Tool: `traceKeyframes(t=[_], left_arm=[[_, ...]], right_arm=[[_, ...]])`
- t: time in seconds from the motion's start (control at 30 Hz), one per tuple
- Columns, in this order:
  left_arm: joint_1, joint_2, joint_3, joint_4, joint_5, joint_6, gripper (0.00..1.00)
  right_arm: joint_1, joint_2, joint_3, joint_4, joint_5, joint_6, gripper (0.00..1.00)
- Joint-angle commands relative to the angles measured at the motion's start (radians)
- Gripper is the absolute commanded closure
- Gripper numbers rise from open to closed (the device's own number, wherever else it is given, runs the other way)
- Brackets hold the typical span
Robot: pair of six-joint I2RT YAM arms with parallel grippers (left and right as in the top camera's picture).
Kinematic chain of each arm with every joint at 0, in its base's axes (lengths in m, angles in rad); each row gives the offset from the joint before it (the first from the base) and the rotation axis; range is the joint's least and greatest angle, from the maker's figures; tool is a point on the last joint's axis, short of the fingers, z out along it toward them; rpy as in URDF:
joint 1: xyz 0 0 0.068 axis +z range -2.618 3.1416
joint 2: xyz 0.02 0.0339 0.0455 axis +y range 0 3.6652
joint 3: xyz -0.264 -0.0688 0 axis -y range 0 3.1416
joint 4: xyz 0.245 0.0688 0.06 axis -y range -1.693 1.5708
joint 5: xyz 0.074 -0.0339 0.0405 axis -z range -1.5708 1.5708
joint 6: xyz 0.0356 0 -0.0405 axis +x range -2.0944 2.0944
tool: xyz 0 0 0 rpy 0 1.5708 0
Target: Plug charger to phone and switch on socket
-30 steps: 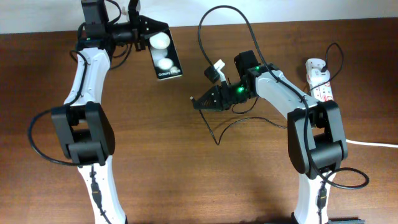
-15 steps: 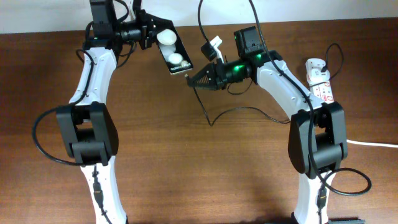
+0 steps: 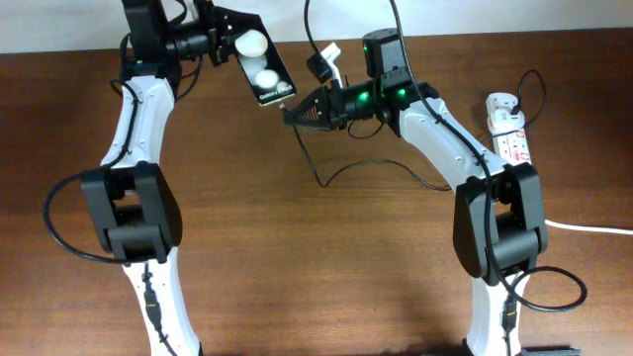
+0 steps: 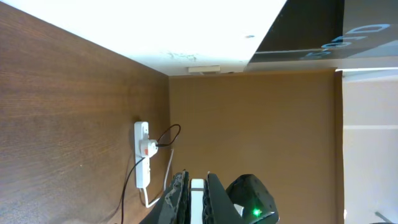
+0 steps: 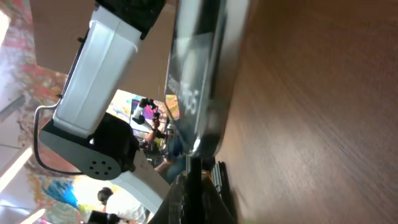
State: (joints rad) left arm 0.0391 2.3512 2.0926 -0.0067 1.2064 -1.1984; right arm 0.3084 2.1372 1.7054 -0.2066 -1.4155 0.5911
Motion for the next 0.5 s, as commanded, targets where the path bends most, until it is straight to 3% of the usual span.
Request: traceKeyframes(t=[0.0, 0.2, 0.47], left_arm=[[0.031, 0.008, 0.016, 0.071, 0.066, -0.026, 1.0], [0.033, 0.008, 0.016, 0.295, 0.06, -0.204, 1.0], [0.032, 0.008, 0.016, 0.345, 0.047, -0.256, 1.0]], right_arm=[[0.006, 0.006, 0.014, 0.052, -0.005, 0.015, 0.96], [0.006, 0.006, 0.014, 0.163, -0.014, 0.058, 0.96], [0.006, 0.006, 0.014, 0.253, -0.024, 0.072, 0.96]])
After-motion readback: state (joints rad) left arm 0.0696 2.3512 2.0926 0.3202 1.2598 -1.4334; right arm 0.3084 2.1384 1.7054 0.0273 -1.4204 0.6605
